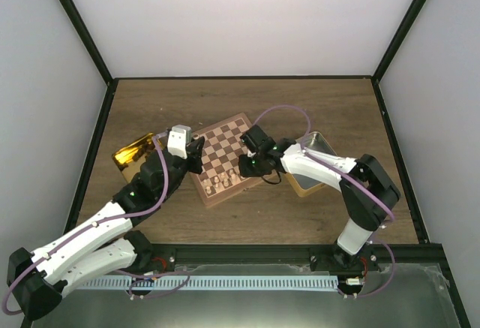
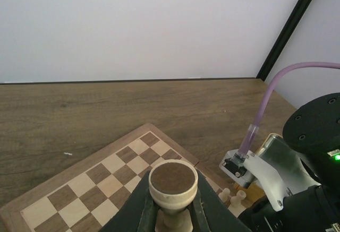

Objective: Set up the chess pieces on the board
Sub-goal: Adjust the chess piece on the chessboard, then place the chess piece on the chessboard.

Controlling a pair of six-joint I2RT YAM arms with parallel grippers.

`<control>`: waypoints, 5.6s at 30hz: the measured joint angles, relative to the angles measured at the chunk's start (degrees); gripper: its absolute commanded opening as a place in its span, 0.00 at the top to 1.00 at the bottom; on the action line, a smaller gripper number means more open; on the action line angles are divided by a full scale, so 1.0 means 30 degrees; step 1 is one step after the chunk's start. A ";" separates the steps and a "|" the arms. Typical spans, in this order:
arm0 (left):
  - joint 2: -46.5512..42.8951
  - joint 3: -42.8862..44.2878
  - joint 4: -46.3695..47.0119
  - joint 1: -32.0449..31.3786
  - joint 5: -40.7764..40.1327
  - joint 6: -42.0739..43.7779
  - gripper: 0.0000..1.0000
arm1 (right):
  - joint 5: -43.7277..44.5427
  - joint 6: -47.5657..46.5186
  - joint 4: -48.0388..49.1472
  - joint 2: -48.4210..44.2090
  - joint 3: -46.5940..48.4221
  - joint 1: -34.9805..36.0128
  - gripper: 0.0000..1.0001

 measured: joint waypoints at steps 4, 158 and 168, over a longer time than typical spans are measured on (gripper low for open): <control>0.0000 0.0000 0.0000 0.0000 0.0007 0.0000 0.93 | -0.0240 -0.0073 0.0058 0.0080 0.0000 0.0102 0.77; 0.4976 0.2120 1.3515 0.3461 1.6735 -1.9904 0.96 | -1.0928 0.6280 2.1230 -1.0193 -0.5348 -0.3563 0.45; 0.3264 0.4867 0.1137 0.3096 1.1504 -0.9406 0.96 | -0.2565 0.4750 1.1431 -1.1963 -0.4925 -0.3577 0.40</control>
